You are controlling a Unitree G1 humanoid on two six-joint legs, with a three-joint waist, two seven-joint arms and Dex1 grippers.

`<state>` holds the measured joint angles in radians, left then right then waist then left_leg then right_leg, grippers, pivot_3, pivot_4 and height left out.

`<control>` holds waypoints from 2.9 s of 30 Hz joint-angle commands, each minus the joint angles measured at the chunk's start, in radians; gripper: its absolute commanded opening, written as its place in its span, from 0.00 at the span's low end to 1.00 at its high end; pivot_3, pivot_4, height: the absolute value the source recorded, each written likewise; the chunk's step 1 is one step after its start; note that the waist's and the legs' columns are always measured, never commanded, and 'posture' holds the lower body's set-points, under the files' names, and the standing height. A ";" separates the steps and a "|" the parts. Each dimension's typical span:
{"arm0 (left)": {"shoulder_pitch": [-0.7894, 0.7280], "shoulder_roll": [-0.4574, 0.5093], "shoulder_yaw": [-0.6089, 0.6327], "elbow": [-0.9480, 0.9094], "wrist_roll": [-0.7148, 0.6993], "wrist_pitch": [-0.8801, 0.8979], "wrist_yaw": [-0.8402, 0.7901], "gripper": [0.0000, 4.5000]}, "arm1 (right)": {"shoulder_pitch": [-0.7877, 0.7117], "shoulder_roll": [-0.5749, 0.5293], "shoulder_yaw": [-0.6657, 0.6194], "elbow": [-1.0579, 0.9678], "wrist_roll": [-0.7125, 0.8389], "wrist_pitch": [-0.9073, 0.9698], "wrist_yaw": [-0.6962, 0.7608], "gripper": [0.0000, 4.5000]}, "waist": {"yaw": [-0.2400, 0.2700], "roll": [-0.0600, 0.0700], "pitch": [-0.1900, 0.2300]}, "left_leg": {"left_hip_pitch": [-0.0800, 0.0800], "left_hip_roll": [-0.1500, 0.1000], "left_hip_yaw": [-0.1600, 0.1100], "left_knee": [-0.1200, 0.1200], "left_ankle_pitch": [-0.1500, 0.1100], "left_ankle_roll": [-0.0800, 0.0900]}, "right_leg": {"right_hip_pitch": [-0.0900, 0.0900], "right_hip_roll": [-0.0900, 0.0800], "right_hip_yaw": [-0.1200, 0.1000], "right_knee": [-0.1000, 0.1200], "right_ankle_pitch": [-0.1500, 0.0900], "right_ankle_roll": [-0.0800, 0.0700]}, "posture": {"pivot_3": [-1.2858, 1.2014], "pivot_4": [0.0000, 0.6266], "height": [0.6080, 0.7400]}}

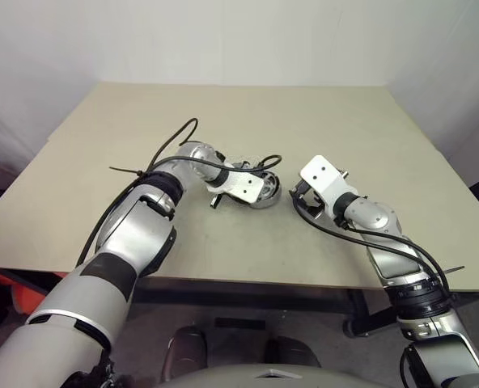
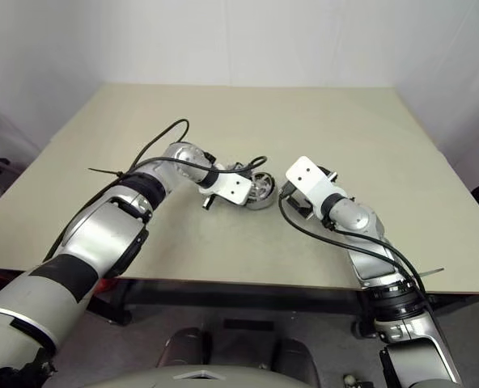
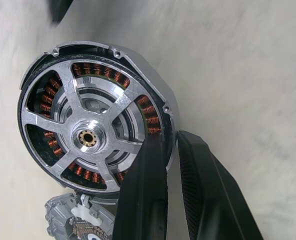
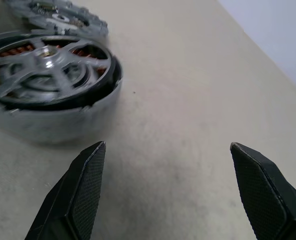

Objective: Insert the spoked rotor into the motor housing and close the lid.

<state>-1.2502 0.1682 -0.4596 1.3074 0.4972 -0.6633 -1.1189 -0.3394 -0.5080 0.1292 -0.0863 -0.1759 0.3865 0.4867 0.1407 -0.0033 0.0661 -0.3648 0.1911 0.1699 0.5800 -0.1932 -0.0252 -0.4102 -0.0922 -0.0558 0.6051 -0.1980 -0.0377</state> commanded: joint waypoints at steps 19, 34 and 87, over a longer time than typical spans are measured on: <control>0.024 -0.042 -0.025 -0.045 -0.007 -0.032 0.018 0.30 | 0.001 -0.006 -0.020 -0.064 -0.001 0.010 -0.012 1.00 | 0.007 0.000 0.000 | 0.004 0.000 0.000 0.001 0.000 0.000 | 0.003 0.000 0.000 0.001 0.000 0.000 | 0.52 0.00 1.00; 0.100 0.053 0.247 -0.279 -0.348 0.239 -0.101 0.30 | -0.092 -0.164 0.041 -0.013 0.008 -0.157 0.202 1.00 | 0.009 0.000 0.000 | 0.005 0.000 0.001 0.001 0.000 0.000 | 0.004 0.000 0.001 0.002 0.000 0.000 | 0.52 0.00 1.00; 0.968 0.211 0.311 -1.464 -0.714 1.245 0.539 0.30 | -0.692 -0.047 0.400 0.975 -0.254 -1.050 0.697 1.00 | -0.072 0.001 0.000 | -0.002 0.011 0.002 0.018 -0.004 0.006 | 0.003 0.008 -0.002 0.006 0.000 -0.004 | 0.52 0.00 1.00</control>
<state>-0.2632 0.3829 -0.1505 -0.1374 -0.2197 0.6047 -0.5805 -0.9941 -0.5568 0.5336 0.8874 -0.4317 -0.6453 1.1861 0.0683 -0.0026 0.0663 -0.3669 0.2024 0.1720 0.5980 -0.1971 -0.0193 -0.4077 -0.0842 -0.0573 0.6110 -0.1984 -0.0416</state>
